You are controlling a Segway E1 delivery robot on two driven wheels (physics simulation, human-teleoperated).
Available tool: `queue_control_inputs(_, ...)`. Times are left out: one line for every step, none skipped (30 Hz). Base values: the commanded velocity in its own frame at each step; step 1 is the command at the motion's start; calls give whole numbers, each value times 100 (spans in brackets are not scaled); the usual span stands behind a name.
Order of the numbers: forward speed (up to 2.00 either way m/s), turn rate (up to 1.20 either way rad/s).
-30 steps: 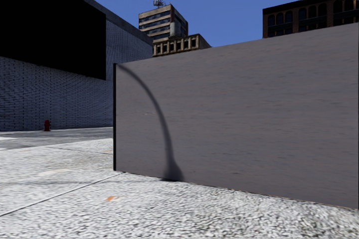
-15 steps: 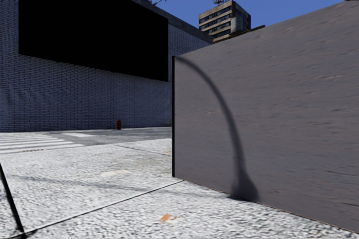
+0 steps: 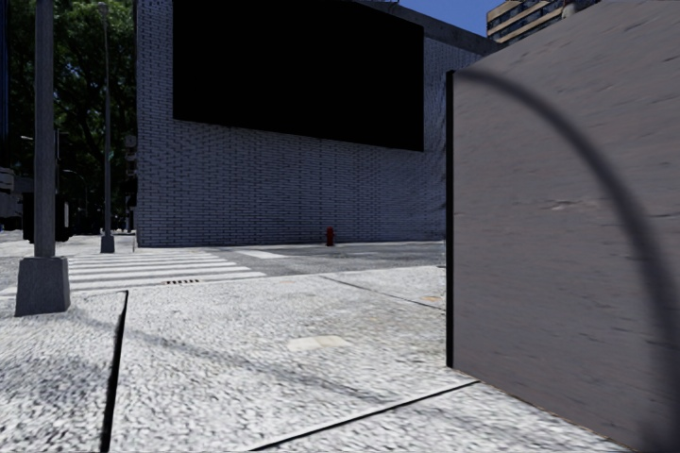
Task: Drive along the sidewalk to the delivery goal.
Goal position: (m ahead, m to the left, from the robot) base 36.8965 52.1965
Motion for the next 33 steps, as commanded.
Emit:
queue_control_inputs(119, 66)
queue_control_inputs(200, 66)
queue_control_inputs(200, 66)
queue_control_inputs(200, 65)
queue_control_inputs(200, 65)
queue_control_inputs(200, 64)
queue_control_inputs(200, 64)
queue_control_inputs(200, 64)
queue_control_inputs(200, 64)
queue_control_inputs(200, 64)
queue_control_inputs(200, 63)
queue_control_inputs(200, 62)
queue_control_inputs(200, 62)
queue_control_inputs(200, 60)
queue_control_inputs(200, 58)
queue_control_inputs(200, 57)
queue_control_inputs(200, 57)
queue_control_inputs(200, 57)
queue_control_inputs(200, 57)
queue_control_inputs(200, 57)
queue_control_inputs(200, 57)
queue_control_inputs(200, 57)
queue_control_inputs(200, 57)
queue_control_inputs(200, 57)
queue_control_inputs(200, 57)
queue_control_inputs(200, 57)
queue_control_inputs(200, 57)
queue_control_inputs(200, 57)
queue_control_inputs(200, 57)
queue_control_inputs(200, 57)
queue_control_inputs(200, 56)
queue_control_inputs(200, 56)
queue_control_inputs(200, 51)
